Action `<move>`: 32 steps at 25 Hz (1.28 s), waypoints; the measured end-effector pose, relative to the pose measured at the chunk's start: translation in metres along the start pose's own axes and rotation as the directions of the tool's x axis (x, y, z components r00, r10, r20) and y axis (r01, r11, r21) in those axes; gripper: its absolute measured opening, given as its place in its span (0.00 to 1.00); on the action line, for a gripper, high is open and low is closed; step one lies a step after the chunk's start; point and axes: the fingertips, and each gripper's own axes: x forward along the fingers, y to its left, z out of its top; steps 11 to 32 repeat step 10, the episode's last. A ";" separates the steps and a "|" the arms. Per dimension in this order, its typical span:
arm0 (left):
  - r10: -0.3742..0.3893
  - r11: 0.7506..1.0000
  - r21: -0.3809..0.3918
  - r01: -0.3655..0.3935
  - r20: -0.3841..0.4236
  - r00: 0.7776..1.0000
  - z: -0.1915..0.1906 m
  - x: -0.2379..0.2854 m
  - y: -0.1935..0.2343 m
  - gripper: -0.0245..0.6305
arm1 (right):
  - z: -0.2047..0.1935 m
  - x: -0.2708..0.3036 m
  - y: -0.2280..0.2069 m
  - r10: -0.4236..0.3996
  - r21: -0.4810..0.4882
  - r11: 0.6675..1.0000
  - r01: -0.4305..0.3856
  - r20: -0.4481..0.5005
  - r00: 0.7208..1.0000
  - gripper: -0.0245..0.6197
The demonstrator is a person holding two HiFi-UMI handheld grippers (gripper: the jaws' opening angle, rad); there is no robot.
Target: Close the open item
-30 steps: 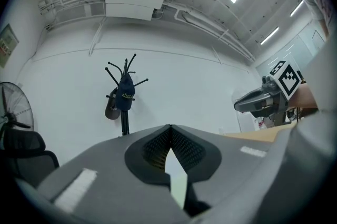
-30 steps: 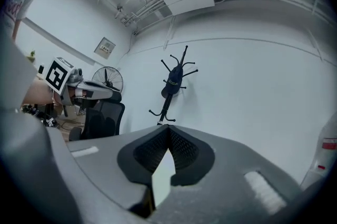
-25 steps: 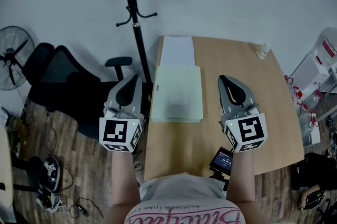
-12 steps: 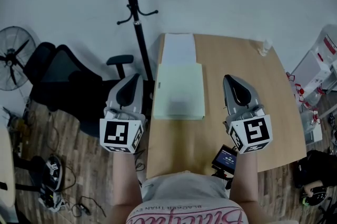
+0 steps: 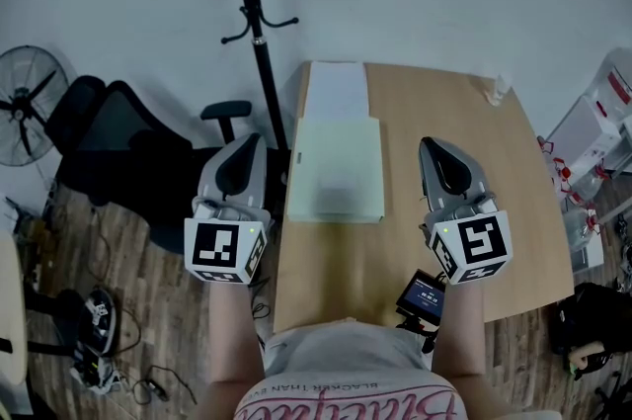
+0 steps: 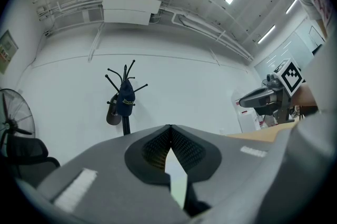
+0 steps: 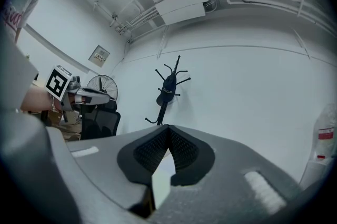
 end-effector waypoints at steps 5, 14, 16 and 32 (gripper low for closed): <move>-0.005 1.000 0.008 0.005 0.002 1.000 0.003 0.002 -0.002 0.06 | 0.000 -0.001 -0.001 0.002 -0.004 1.000 -0.002 -0.002 1.000 0.04; -0.007 1.000 0.009 0.007 0.000 1.000 0.004 0.002 -0.002 0.06 | 0.000 -0.001 -0.002 0.003 -0.005 1.000 -0.003 -0.007 1.000 0.04; -0.007 1.000 0.009 0.007 0.000 1.000 0.004 0.002 -0.002 0.06 | 0.000 -0.001 -0.002 0.003 -0.005 1.000 -0.003 -0.007 1.000 0.04; -0.007 1.000 0.009 0.007 0.000 1.000 0.004 0.002 -0.002 0.06 | 0.000 -0.001 -0.002 0.003 -0.005 1.000 -0.003 -0.007 1.000 0.04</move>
